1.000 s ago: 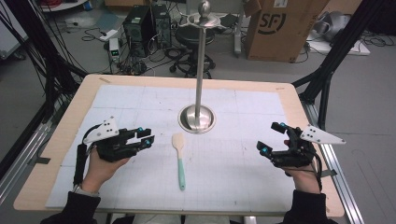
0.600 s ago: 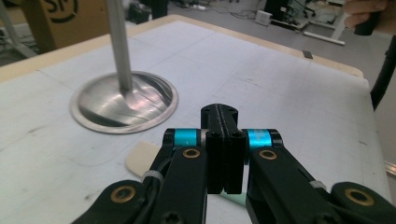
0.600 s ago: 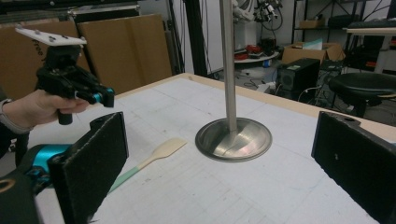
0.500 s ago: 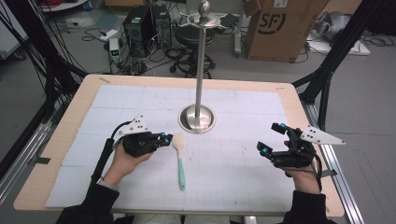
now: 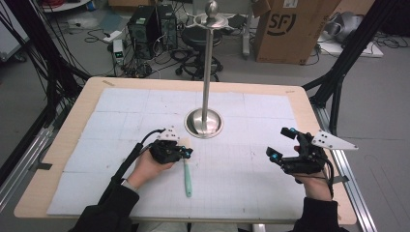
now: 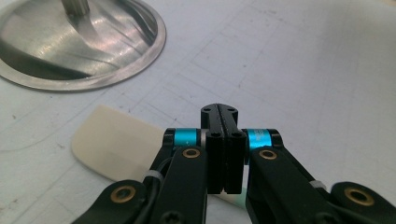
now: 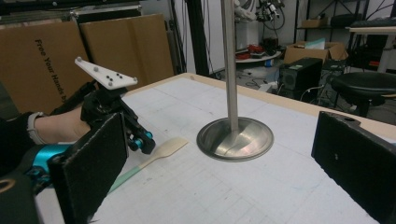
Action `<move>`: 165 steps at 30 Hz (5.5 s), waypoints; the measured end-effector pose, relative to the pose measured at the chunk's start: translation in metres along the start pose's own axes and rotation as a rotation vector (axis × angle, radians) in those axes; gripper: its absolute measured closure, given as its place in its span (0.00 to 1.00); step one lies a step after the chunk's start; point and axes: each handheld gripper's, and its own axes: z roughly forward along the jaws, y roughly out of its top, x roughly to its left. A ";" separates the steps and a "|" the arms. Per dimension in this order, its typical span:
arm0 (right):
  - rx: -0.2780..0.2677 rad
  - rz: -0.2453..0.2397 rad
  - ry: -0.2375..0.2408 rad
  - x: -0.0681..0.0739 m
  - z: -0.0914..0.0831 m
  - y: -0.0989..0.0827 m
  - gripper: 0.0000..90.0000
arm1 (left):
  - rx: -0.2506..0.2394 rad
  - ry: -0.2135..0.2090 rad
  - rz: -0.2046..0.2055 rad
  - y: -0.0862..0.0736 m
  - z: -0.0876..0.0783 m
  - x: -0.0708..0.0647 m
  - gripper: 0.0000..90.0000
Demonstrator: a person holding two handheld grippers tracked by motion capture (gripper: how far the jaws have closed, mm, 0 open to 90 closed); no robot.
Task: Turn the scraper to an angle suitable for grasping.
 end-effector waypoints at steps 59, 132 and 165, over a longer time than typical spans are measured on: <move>0.028 -0.001 0.058 0.000 0.026 -0.002 0.03 | 0.130 0.130 -0.025 -0.004 0.002 0.034 1.00; 0.085 0.014 0.060 0.007 0.029 -0.017 0.03 | 0.008 0.044 -0.051 -0.041 -0.064 -0.017 1.00; 0.072 0.032 0.065 0.007 0.027 -0.015 0.03 | 0.178 0.225 0.025 -0.049 -0.062 0.004 1.00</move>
